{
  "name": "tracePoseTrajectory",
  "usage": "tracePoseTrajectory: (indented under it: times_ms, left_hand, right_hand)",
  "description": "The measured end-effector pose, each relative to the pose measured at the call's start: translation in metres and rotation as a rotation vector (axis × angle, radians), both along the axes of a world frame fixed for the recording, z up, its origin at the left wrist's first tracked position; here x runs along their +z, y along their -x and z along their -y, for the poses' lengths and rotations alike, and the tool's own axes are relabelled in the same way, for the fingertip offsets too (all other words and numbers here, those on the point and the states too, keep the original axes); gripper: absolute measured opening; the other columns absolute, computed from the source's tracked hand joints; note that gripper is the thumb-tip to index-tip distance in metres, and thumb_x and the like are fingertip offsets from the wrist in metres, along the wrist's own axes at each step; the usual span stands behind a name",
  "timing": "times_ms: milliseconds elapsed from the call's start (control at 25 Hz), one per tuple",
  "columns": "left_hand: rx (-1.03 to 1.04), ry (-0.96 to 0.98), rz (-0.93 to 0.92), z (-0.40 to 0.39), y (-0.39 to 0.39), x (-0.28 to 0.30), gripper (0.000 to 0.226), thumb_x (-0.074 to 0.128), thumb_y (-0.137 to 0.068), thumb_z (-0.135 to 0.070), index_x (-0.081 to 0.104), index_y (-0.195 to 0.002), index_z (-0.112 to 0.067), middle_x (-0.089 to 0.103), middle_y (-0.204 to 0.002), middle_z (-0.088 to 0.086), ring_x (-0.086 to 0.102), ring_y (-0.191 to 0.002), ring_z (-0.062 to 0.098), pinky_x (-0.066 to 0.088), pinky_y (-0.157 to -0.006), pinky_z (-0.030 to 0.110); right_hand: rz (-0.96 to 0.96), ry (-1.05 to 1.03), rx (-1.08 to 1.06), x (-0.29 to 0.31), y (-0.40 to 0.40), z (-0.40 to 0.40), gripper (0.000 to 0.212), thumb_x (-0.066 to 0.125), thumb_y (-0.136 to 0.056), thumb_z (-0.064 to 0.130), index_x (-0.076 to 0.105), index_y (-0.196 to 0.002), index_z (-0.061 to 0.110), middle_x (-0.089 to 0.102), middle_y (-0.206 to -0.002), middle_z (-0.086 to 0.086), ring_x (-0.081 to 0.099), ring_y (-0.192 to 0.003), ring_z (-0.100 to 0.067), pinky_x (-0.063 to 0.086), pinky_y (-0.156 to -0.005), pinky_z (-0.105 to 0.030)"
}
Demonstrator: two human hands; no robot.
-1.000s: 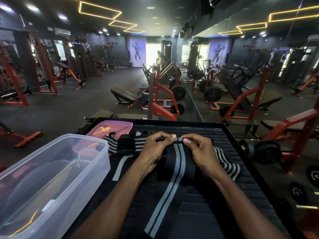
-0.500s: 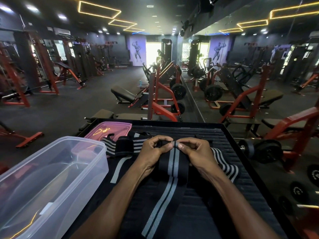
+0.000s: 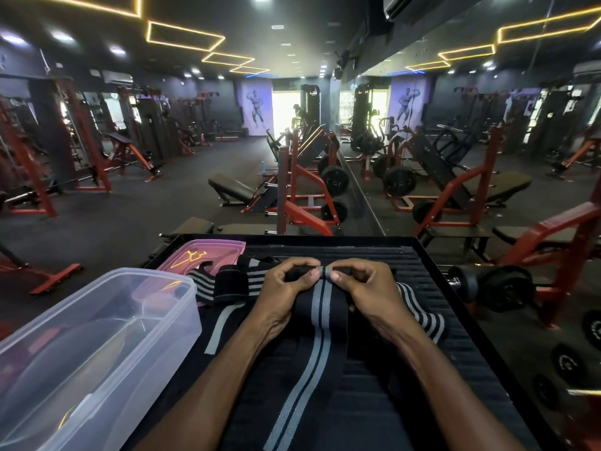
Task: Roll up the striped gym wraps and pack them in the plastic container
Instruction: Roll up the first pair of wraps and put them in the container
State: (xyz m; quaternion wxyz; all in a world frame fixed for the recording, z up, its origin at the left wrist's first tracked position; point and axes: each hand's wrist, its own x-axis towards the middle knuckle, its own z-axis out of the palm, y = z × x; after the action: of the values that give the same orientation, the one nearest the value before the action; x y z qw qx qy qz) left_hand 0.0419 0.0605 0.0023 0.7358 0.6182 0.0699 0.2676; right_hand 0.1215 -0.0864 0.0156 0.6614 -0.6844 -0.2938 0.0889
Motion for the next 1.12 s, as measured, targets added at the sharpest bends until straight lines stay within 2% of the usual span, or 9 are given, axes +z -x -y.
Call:
tracePoseTrajectory:
  times_ms: [80, 160, 320, 520, 600, 680, 800, 960, 1120]
  left_hand:
    - [-0.001, 0.047, -0.026, 0.0016, -0.0009, -0.0009, 0.006, 0.075, -0.082, -0.012, 0.075, -0.087, -0.009, 0.074, -0.088, 0.006, 0.068, -0.088, 0.020, 0.055, -0.083, 0.031]
    - [0.055, 0.000, -0.042, 0.0004, -0.0029, -0.0045, 0.002, 0.074, -0.084, -0.013, 0.076, -0.084, -0.011, 0.075, -0.086, 0.006, 0.069, -0.086, 0.020, 0.054, -0.083, 0.034]
    - [0.094, -0.081, -0.027, -0.0023, -0.0046, -0.0075, 0.006, 0.074, -0.083, -0.007, 0.076, -0.085, -0.013, 0.075, -0.091, 0.004, 0.069, -0.093, 0.019, 0.054, -0.092, 0.035]
    - [-0.036, 0.140, -0.025, 0.0026, -0.0028, -0.0057, 0.015, 0.073, -0.085, -0.017, 0.074, -0.091, -0.003, 0.073, -0.091, 0.014, 0.070, -0.086, 0.023, 0.056, -0.080, 0.033]
    - [-0.017, 0.110, -0.031, 0.0015, -0.0029, -0.0049, 0.020, 0.076, -0.078, -0.025, 0.075, -0.085, -0.006, 0.074, -0.087, 0.014, 0.070, -0.085, 0.024, 0.056, -0.082, 0.037]
    - [0.022, 0.066, -0.017, -0.0001, -0.0033, -0.0046, 0.010, 0.076, -0.078, -0.018, 0.076, -0.083, -0.009, 0.075, -0.087, 0.010, 0.070, -0.087, 0.022, 0.055, -0.087, 0.038]
    - [0.041, -0.001, -0.012, 0.0018, -0.0031, -0.0052, 0.007, 0.071, -0.085, -0.002, 0.074, -0.088, -0.007, 0.075, -0.089, 0.005, 0.069, -0.091, 0.018, 0.054, -0.087, 0.032]
    - [-0.049, 0.120, 0.013, 0.0041, -0.0019, -0.0032, 0.009, 0.073, -0.082, -0.012, 0.075, -0.087, -0.005, 0.074, -0.090, 0.010, 0.068, -0.092, 0.022, 0.054, -0.092, 0.037]
    - [0.040, -0.062, 0.013, -0.0008, -0.0026, -0.0057, 0.009, 0.075, -0.083, -0.006, 0.076, -0.092, -0.006, 0.075, -0.096, 0.009, 0.069, -0.097, 0.020, 0.053, -0.094, 0.032]
  right_hand:
    - [0.057, -0.010, 0.005, -0.0009, 0.0001, -0.0018, 0.019, 0.076, -0.084, 0.003, 0.080, -0.094, 0.019, 0.079, -0.094, 0.003, 0.073, -0.088, -0.007, 0.056, -0.070, -0.021]
    - [0.084, 0.007, 0.009, -0.0022, 0.0014, -0.0019, 0.022, 0.077, -0.083, 0.004, 0.079, -0.098, 0.020, 0.078, -0.098, 0.007, 0.071, -0.097, -0.002, 0.053, -0.088, -0.018]
    - [0.054, 0.032, 0.031, -0.0050, 0.0013, -0.0030, 0.010, 0.071, -0.092, 0.016, 0.078, -0.098, 0.016, 0.078, -0.095, 0.003, 0.072, -0.094, -0.006, 0.053, -0.084, -0.021]
    - [0.139, -0.014, -0.018, -0.0070, 0.0035, -0.0067, 0.019, 0.071, -0.087, -0.002, 0.078, -0.099, 0.011, 0.078, -0.098, 0.003, 0.072, -0.096, -0.007, 0.054, -0.090, -0.021]
    - [0.109, -0.029, -0.004, -0.0075, 0.0061, -0.0069, 0.018, 0.071, -0.087, -0.001, 0.077, -0.100, 0.010, 0.077, -0.094, 0.005, 0.071, -0.089, 0.001, 0.052, -0.081, -0.013]
    - [0.056, -0.033, 0.020, -0.0076, 0.0070, -0.0080, 0.011, 0.072, -0.090, 0.008, 0.076, -0.100, 0.011, 0.076, -0.088, 0.006, 0.069, -0.081, 0.004, 0.050, -0.073, -0.011]
    - [0.085, 0.006, 0.002, -0.0078, 0.0048, -0.0086, 0.009, 0.068, -0.094, 0.014, 0.077, -0.096, 0.012, 0.077, -0.092, 0.002, 0.071, -0.090, -0.006, 0.053, -0.083, -0.019]
    - [0.185, -0.031, 0.001, -0.0040, 0.0059, -0.0047, 0.017, 0.068, -0.089, -0.001, 0.077, -0.098, 0.011, 0.077, -0.096, 0.004, 0.070, -0.093, -0.001, 0.051, -0.085, -0.014]
    - [0.141, -0.028, 0.028, -0.0058, 0.0065, -0.0040, 0.019, 0.070, -0.090, 0.003, 0.076, -0.102, 0.016, 0.077, -0.101, 0.006, 0.070, -0.101, -0.004, 0.054, -0.092, -0.024]
